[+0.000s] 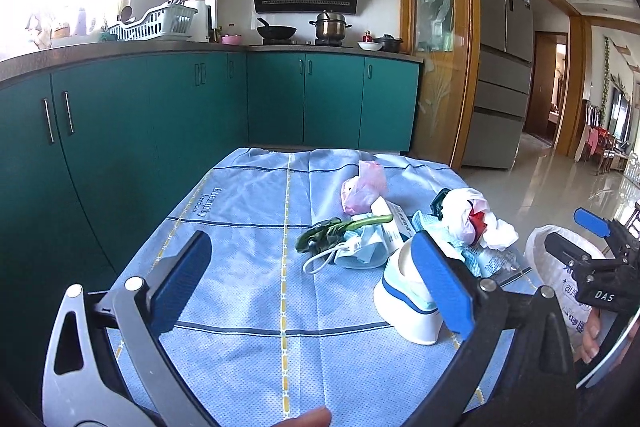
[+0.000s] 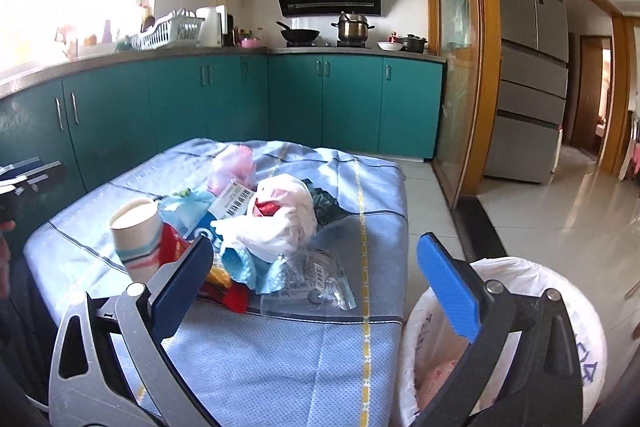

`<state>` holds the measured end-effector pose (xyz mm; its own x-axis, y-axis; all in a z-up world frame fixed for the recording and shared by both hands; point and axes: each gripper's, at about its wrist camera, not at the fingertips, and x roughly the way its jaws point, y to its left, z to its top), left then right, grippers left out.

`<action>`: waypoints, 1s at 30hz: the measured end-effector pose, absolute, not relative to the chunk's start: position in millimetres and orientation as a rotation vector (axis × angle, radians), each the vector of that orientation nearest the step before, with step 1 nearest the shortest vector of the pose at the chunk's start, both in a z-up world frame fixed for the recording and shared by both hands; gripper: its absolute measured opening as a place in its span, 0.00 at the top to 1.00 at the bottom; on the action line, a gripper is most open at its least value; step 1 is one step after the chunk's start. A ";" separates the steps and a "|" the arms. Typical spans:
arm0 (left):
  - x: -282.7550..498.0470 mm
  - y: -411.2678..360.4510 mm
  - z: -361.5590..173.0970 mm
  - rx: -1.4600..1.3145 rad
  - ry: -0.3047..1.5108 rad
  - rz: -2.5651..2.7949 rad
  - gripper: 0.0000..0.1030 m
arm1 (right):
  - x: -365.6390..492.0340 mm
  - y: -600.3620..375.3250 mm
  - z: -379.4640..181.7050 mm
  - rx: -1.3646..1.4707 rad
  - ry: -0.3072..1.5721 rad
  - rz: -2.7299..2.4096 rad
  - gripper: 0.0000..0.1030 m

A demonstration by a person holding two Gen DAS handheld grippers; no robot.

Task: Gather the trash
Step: 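Move both tools back over the trash on the table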

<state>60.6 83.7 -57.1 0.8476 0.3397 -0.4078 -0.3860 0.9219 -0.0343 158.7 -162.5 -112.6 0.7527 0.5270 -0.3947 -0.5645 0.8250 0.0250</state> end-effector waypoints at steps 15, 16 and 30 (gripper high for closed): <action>64.0 77.2 -61.0 -0.098 0.419 0.371 0.03 | 157.1 -150.2 -121.7 -0.166 0.426 0.589 0.03; 64.0 76.8 -61.3 -0.095 0.421 0.370 0.03 | 157.5 -150.1 -122.2 -0.166 0.427 0.586 0.03; 68.6 78.2 -67.6 -0.095 0.464 0.373 0.03 | 166.3 -144.6 -131.9 -0.200 0.476 0.527 0.03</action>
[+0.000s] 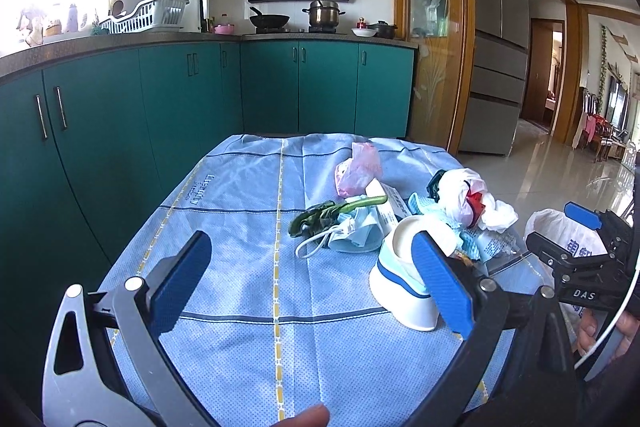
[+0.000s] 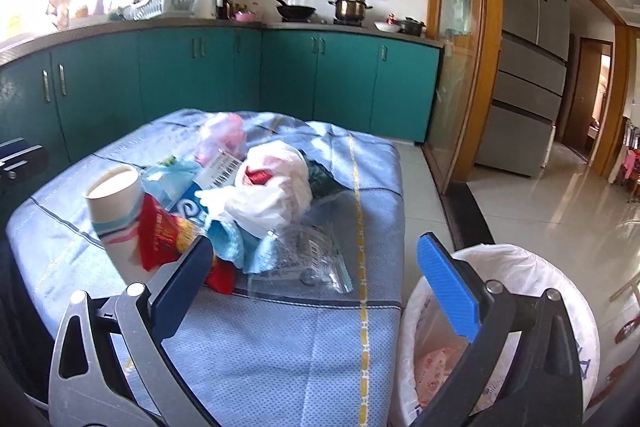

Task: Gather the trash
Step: 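Move both tools back over the trash on the table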

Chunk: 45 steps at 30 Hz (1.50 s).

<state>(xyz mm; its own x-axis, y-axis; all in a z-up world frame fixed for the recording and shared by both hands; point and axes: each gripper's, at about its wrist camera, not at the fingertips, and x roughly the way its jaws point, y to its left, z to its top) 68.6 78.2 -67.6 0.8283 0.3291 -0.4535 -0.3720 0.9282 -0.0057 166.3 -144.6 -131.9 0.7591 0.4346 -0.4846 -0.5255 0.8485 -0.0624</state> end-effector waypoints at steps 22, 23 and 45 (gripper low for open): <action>66.9 69.8 -71.0 -0.096 0.486 0.315 0.03 | 170.3 -134.7 -141.8 -0.260 0.499 0.511 0.22; 67.0 68.4 -70.9 -0.093 0.485 0.312 0.03 | 170.8 -135.2 -141.8 -0.259 0.501 0.510 0.22; 68.6 64.9 -72.6 -0.107 0.513 0.279 0.03 | 173.3 -135.8 -143.2 -0.257 0.513 0.510 0.22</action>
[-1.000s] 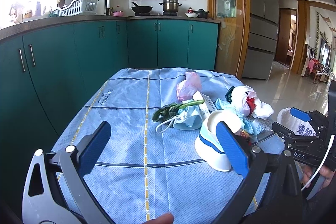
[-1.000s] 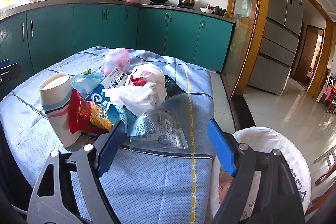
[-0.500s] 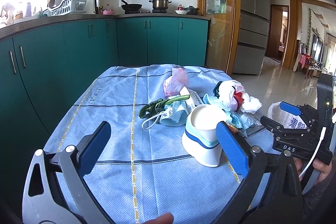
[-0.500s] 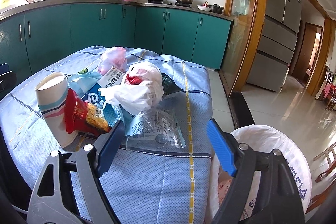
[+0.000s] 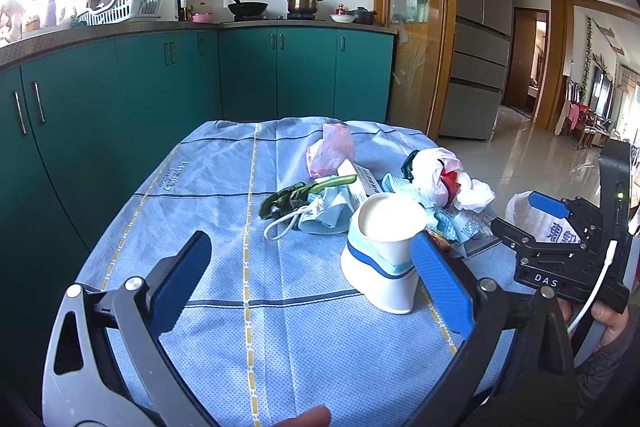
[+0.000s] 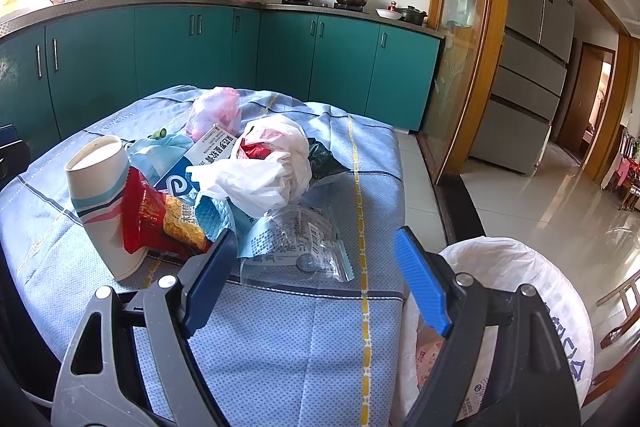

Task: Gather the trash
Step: 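Move both tools back over the trash on the table, then grasp the white paper cup with the left tool while the right tool grasps a white-and-red plastic bag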

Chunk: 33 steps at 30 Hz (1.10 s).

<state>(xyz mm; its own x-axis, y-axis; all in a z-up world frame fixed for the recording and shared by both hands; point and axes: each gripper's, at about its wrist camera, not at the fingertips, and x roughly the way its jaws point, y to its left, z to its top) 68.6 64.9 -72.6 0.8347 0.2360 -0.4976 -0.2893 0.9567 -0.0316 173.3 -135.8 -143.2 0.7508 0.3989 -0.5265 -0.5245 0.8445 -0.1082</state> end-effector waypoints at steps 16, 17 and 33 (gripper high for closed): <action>76.6 71.9 -78.3 -0.190 0.563 0.179 0.04 | 184.0 -148.5 -142.2 -0.203 0.530 0.454 0.21; 78.9 69.1 -78.9 -0.182 0.566 0.169 0.04 | 184.6 -149.1 -141.9 -0.201 0.529 0.451 0.21; 135.6 27.2 -110.8 -0.074 0.666 0.083 0.30 | 190.5 -149.9 -146.4 -0.198 0.549 0.429 0.17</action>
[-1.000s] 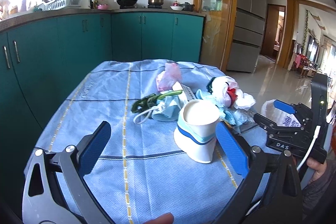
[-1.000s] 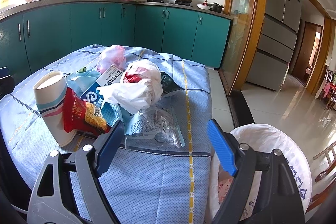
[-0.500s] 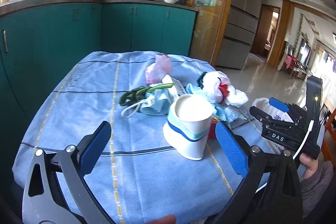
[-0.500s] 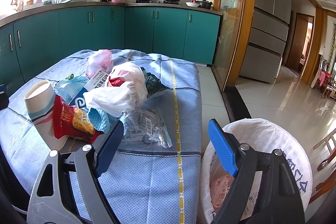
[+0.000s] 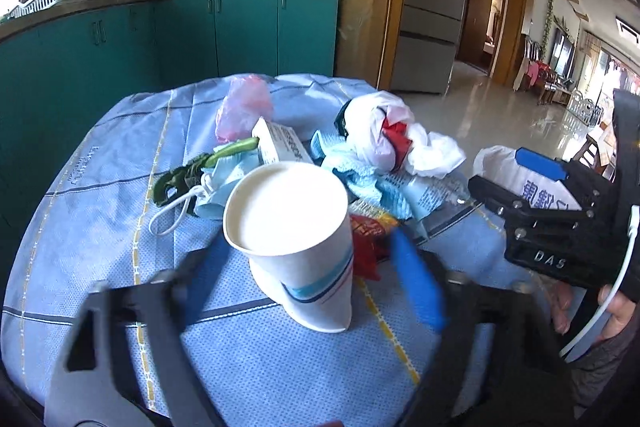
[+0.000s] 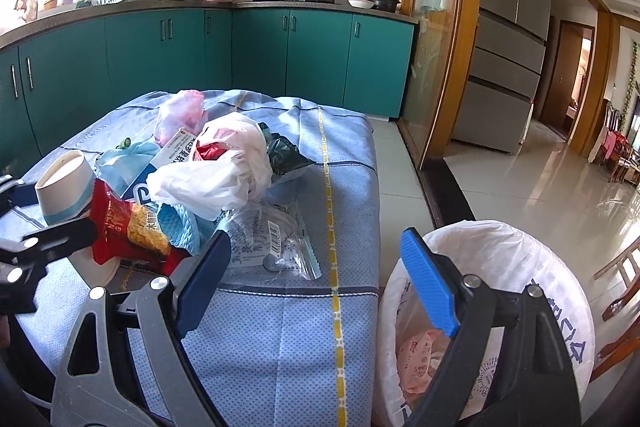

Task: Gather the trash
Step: 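Grasp the white paper cup with the left tool while the right tool grasps a white-and-red plastic bag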

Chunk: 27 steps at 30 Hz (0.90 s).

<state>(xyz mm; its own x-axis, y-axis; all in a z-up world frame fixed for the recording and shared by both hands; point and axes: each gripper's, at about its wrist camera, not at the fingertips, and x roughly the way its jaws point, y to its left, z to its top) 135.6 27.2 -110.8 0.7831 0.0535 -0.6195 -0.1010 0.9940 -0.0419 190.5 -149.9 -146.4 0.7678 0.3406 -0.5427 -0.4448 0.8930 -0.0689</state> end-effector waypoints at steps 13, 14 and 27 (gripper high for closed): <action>123.4 48.7 -113.3 -0.134 0.695 0.072 0.51 | 190.3 -142.6 -148.5 -0.216 0.549 0.436 0.17; 122.9 49.3 -112.4 -0.145 0.691 0.071 0.46 | 190.3 -142.3 -148.5 -0.218 0.550 0.435 0.17; 143.0 51.8 -109.7 -0.225 0.647 0.116 0.43 | 193.8 -140.1 -150.4 -0.216 0.560 0.433 0.17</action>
<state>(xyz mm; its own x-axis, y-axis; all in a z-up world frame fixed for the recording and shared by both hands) 143.0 51.8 -109.7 0.7927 0.0366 -0.6085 -0.1764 0.9692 -0.1716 193.8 -140.1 -150.4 0.7609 0.3365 -0.5548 -0.4521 0.8883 -0.0812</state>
